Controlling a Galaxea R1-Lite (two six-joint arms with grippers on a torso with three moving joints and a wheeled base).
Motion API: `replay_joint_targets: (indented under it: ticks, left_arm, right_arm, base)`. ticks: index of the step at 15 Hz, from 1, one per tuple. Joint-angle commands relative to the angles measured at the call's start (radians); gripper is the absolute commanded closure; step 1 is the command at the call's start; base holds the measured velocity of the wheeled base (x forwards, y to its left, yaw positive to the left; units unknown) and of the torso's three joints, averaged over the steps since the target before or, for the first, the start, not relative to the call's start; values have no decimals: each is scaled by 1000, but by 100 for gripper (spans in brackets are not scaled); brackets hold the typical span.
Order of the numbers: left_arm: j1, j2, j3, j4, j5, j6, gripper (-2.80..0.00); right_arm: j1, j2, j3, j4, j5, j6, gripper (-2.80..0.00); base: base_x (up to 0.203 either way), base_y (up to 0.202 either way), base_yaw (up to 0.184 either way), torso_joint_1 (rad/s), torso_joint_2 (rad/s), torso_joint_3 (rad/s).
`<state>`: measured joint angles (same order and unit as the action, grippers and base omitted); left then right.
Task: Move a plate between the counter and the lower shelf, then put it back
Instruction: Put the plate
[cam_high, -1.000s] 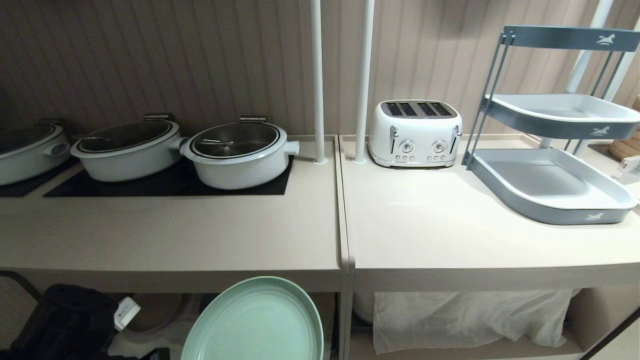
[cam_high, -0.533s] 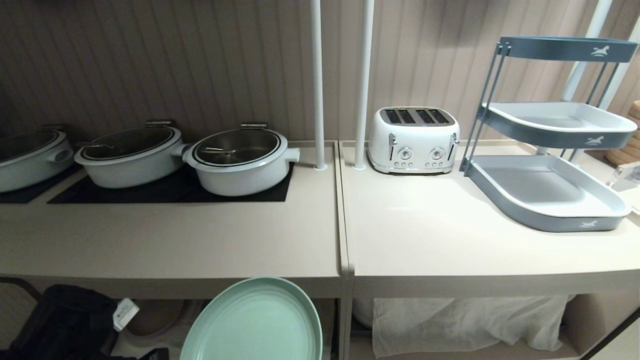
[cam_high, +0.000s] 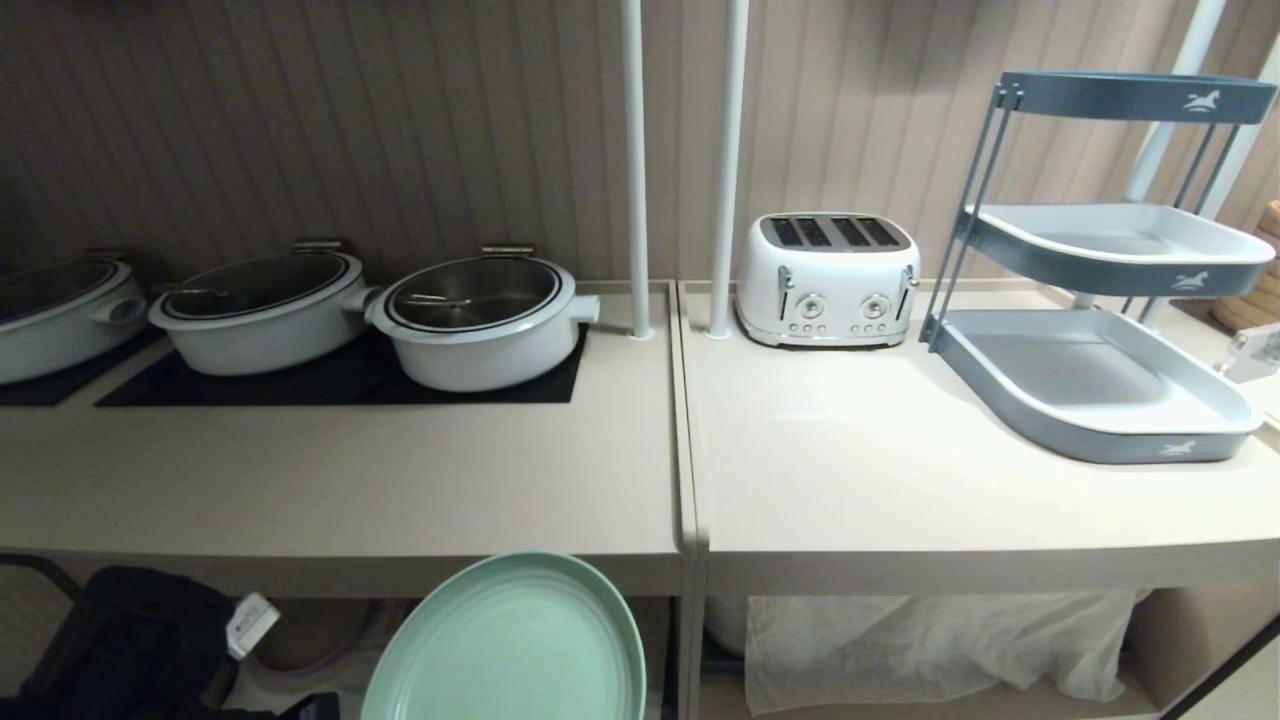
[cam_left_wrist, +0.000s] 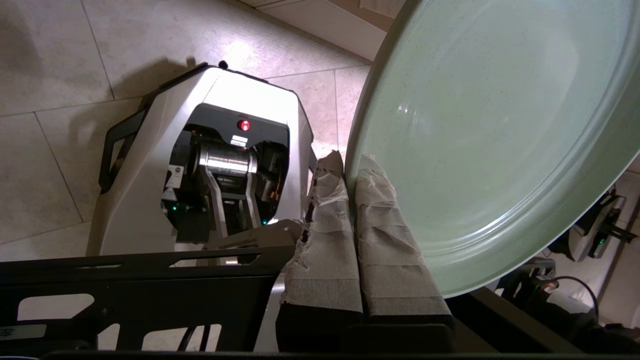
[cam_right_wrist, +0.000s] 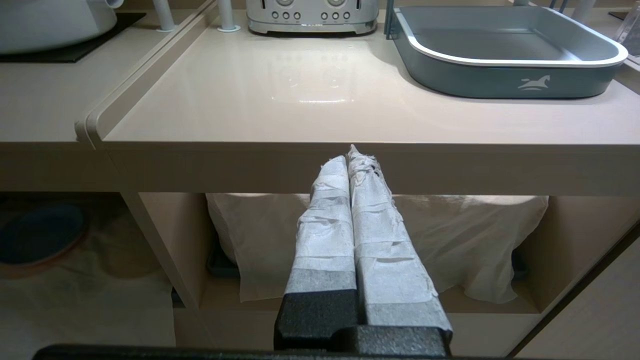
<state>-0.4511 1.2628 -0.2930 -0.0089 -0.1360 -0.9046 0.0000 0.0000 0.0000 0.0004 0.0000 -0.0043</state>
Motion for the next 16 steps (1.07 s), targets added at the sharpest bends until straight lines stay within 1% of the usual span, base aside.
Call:
replay_joint_targets:
  ticks: [1,16]
  left_arm:
    - [0,0,-2,-1,0,-5,0]
    - [2,-6,-14,-17,1,-3,0]
  right_arm:
    - [0,0,0,0,0,0,0]
    - [0,0,0,0,0,0,0]
  base:
    - [0,0,0,0,0,0]
    - [0,0,0,0,0,0]
